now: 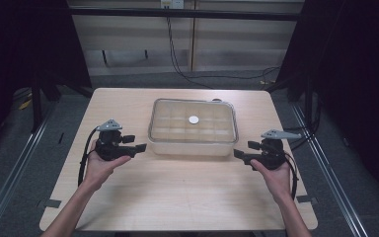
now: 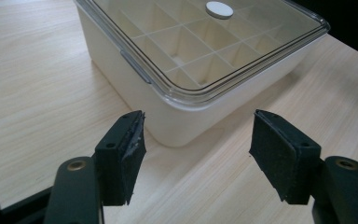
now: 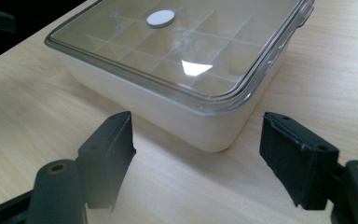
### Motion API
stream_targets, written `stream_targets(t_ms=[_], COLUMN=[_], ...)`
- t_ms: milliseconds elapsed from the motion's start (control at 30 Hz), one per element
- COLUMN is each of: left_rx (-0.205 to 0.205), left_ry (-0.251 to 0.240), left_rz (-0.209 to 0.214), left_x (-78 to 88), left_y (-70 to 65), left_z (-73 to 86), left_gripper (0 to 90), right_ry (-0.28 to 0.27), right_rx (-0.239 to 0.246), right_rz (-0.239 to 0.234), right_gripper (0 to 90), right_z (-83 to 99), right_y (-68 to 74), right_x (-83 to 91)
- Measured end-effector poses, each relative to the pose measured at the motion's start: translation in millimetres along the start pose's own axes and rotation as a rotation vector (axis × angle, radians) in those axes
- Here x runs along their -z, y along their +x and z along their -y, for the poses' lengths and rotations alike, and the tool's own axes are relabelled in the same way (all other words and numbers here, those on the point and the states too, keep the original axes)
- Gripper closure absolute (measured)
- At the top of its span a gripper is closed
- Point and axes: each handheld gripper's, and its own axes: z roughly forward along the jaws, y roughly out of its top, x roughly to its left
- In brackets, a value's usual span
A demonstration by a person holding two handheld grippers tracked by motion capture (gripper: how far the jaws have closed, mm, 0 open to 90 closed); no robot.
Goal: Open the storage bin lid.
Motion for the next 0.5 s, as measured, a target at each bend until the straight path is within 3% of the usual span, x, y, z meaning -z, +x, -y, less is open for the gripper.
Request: stream_targets(t_ms=[67, 133, 167, 267, 400, 500], left_rx=[-0.001, 0.004, -0.014, 0.012, 0.001, 0.027], left_ry=[-0.001, 0.020, 0.032, 0.033, 0.044, 0.045], left_rz=[-0.010, 0.005, -0.029, -0.017, -0.019, -0.017], left_x=[-1.9, -7.9, -11.8, -14.3, -16.7, -17.4], left_y=[-0.2, 2.2, 4.0, 6.3, 8.8, 13.6], left_z=[-1.5, -5.3, -9.6, -13.3, -17.2, -16.3], left_gripper=[34.0, 34.1, 33.8, 32.8, 33.0, 32.4], right_ry=[-0.005, -0.008, -0.016, -0.032, -0.015, 0.022], right_rx=[0.001, -0.009, -0.034, -0.050, -0.038, -0.036], right_rz=[0.002, 0.012, 0.012, -0.007, -0.015, -0.018], right_gripper=[25.7, 22.4, 22.0, 21.4, 20.2, 19.1], right_z=[-2.1, -7.1, -11.8, -14.8, -22.8, -32.3], right_y=[-1.6, -5.0, -7.6, -8.4, -6.8, -10.3], right_x=[-1.0, -3.4, -6.1, -8.5, -16.2, -24.5])
